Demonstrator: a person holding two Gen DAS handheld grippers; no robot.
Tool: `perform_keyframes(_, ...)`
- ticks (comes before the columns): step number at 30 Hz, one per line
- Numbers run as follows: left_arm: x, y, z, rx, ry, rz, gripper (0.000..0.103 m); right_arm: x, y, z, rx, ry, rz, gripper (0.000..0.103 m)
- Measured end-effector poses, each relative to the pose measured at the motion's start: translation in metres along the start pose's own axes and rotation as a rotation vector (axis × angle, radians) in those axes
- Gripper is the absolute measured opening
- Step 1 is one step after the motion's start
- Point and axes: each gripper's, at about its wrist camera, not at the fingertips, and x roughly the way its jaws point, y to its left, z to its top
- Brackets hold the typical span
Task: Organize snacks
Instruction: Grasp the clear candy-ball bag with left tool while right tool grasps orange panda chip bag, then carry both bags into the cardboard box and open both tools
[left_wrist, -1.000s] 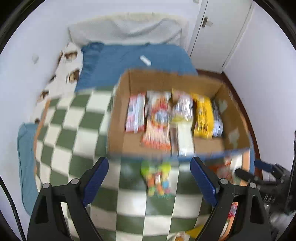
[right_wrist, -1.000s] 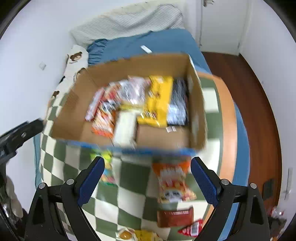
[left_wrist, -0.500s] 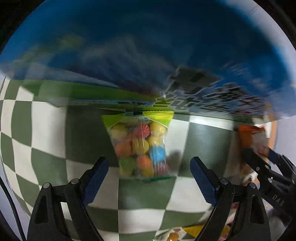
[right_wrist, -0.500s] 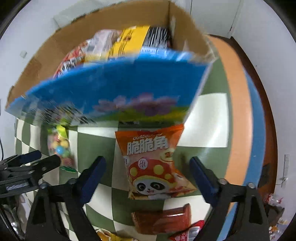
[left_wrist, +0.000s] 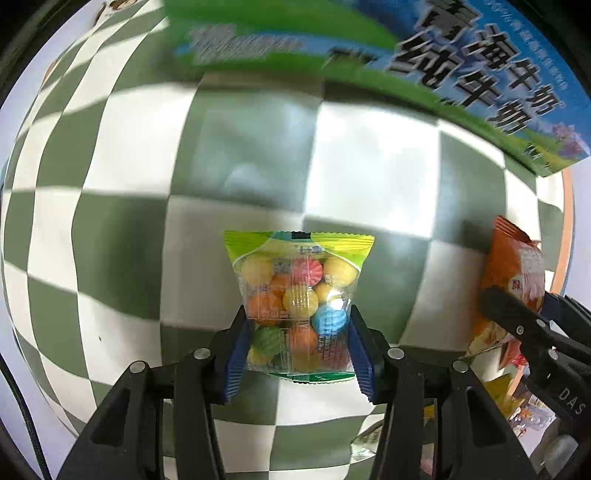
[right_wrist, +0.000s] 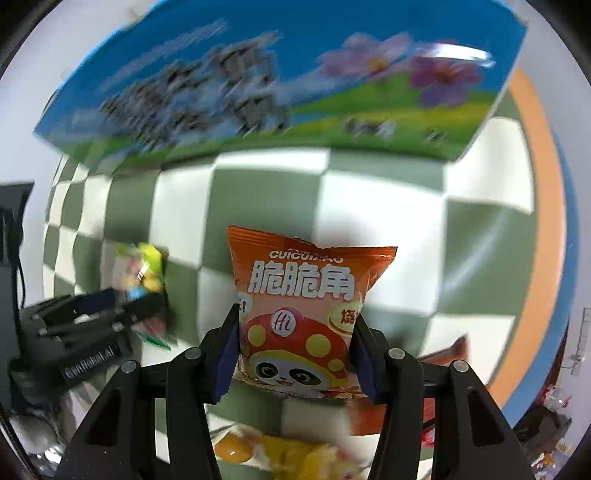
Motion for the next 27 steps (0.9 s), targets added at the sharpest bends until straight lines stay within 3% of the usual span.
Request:
perform_keyframes(6, 0.021, -0.004, 0.012, -0.023, 0.018, -0.004, 0.049, 0.015, 0.003, -0.004, 0.005, 0.014, -0.026, 0.056)
perform_keyframes(14, 0.019, -0.025, 0.014, -0.024, -0.001, 0.014, 0.047, 0.02, 0.007, -0.015, 0.007, -0.006, -0.053, 0.056)
perform_keyframes(17, 0.0, -0.022, 0.004, -0.013, -0.04, 0.021, 0.046, 0.016, 0.021, -0.025, -0.008, -0.035, -0.053, 0.052)
perform_keyframes(21, -0.045, -0.027, -0.014, 0.025, -0.1, -0.033, 0.045, -0.009, 0.021, -0.034, 0.008, -0.077, 0.007, 0.05)
perform_keyframes(27, -0.146, -0.049, 0.005, 0.066, -0.249, -0.146, 0.045, -0.09, 0.018, -0.029, 0.022, -0.198, 0.142, 0.049)
